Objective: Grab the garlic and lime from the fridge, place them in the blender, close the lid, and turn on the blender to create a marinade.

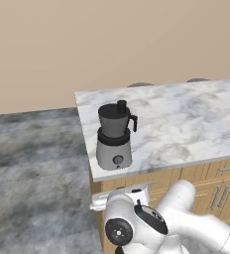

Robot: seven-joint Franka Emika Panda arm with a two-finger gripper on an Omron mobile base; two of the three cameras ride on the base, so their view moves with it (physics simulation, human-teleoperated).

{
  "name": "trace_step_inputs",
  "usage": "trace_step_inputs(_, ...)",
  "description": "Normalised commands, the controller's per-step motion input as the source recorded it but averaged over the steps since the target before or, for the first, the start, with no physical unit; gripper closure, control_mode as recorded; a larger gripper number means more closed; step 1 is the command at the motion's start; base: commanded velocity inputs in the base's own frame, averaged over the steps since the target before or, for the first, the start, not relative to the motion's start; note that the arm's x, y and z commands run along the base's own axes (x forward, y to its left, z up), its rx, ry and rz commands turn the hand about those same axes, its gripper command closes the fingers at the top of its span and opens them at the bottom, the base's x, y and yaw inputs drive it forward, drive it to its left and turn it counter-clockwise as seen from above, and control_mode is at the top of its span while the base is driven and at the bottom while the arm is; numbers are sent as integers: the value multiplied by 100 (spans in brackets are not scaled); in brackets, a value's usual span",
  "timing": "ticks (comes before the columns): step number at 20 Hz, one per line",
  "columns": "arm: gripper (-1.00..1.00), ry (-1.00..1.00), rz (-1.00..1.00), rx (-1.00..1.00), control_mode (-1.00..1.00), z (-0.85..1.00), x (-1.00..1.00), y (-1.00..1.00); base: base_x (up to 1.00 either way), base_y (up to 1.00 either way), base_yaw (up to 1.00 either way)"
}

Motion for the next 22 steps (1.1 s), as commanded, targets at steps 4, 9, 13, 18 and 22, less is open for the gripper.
trace_step_inputs(4,100,-18,4,6,-100,-24,32,-44,0,0,0)
trace_step_inputs(9,100,-1,10,1,-100,0,37,-44,0,0,0)
trace_step_inputs(13,100,0,11,0,-100,0,34,-39,0,0,0)
trace_step_inputs(18,100,-3,5,4,-100,-27,34,-6,0,0,0)
trace_step_inputs(22,100,-3,2,8,-100,-14,46,-4,0,0,0)
